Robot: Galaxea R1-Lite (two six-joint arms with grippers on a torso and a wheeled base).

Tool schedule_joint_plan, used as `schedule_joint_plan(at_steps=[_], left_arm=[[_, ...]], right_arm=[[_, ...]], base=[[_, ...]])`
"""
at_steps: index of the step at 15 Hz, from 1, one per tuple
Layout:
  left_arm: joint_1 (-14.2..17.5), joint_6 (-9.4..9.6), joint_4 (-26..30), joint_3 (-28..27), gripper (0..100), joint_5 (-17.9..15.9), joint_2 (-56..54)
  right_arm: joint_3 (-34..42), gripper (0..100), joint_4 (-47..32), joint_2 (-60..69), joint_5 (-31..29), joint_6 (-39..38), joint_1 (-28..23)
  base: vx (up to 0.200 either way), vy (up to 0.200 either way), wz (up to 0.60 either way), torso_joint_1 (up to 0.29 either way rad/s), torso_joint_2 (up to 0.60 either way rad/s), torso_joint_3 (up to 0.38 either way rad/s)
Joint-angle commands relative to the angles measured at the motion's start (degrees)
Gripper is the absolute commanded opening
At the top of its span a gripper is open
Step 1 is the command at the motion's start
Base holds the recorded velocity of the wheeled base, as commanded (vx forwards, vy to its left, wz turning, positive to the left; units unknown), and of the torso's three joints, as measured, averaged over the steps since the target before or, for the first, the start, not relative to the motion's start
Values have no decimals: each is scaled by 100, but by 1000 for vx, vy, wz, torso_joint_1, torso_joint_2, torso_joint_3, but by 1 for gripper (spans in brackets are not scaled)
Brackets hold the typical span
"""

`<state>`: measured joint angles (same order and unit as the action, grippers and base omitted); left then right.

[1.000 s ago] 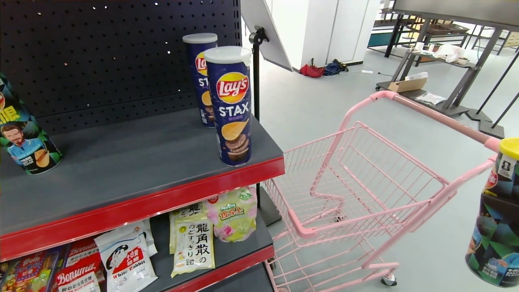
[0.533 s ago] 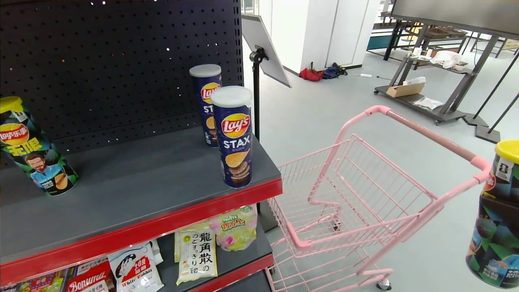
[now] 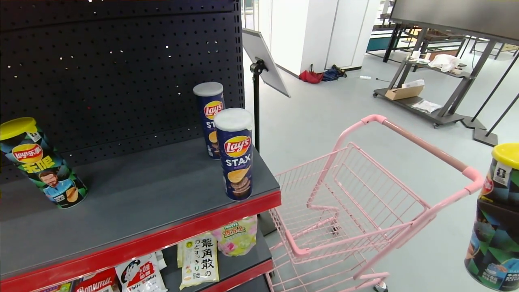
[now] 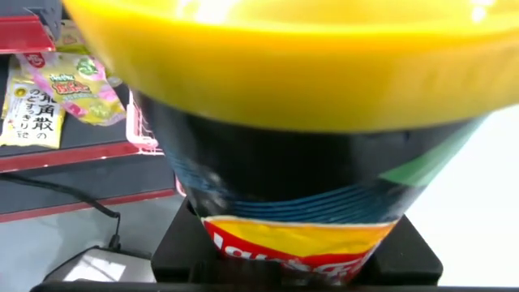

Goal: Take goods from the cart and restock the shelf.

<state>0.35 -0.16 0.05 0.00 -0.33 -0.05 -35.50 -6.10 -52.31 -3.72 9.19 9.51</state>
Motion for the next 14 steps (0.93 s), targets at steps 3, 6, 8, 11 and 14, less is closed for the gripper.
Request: schedule_joint_plan(at_steps=[3,6,8,11,14], left_arm=[[0,-2,-5,0,100,-2,5],[0,-2,-5,0,100,-2,5],[9,-2,-5,0,100,-2,5],[0,-2,-5,0,100,-2,5],[9,-2,-5,0,100,-2,5]], right_arm=[[219,0,3,19,-24,171,-2],[368,0,12,133,-15,303,-19],[377,0,21,125,-15,303,-19],[386,0,21,142,-6,294,-19],[483,0,12,292,-15,267,-46]], base=[[0,0,0,128,-305,-167],[0,0,200,15,-24,-13],[0,0,600,5,-5,0],[0,0,600,12,-2,1],[0,0,600,5,1,1]])
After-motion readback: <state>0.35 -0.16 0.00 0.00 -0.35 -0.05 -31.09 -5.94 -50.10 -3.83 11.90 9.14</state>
